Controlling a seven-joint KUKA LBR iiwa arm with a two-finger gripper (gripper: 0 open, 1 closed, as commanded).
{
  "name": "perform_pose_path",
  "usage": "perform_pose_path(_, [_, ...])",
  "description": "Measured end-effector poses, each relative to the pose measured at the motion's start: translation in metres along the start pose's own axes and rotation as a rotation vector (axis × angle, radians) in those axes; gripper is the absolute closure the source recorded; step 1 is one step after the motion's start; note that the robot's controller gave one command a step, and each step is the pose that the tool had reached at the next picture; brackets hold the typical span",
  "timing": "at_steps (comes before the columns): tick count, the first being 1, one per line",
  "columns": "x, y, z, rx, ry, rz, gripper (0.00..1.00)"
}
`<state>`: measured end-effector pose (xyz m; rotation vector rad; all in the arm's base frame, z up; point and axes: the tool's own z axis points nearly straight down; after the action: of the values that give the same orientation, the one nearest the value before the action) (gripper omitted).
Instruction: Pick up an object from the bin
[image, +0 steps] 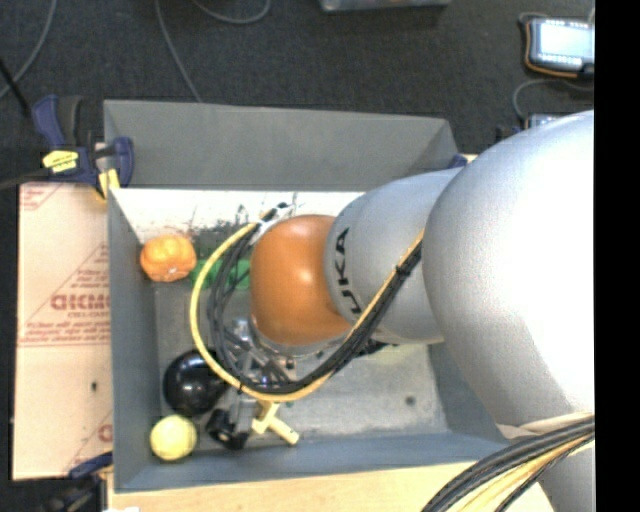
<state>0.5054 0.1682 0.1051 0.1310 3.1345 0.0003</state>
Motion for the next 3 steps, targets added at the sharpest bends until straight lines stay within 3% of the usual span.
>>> perform_pose_path(1, [-0.002,-0.002,0.001,0.0,-0.003,-0.189,0.0])
perform_pose_path(2, [0.005,-0.011,0.003,-0.003,0.0,-0.07,0.0])
perform_pose_path(3, [0.009,-0.01,0.004,0.002,-0.008,-0.259,0.0])
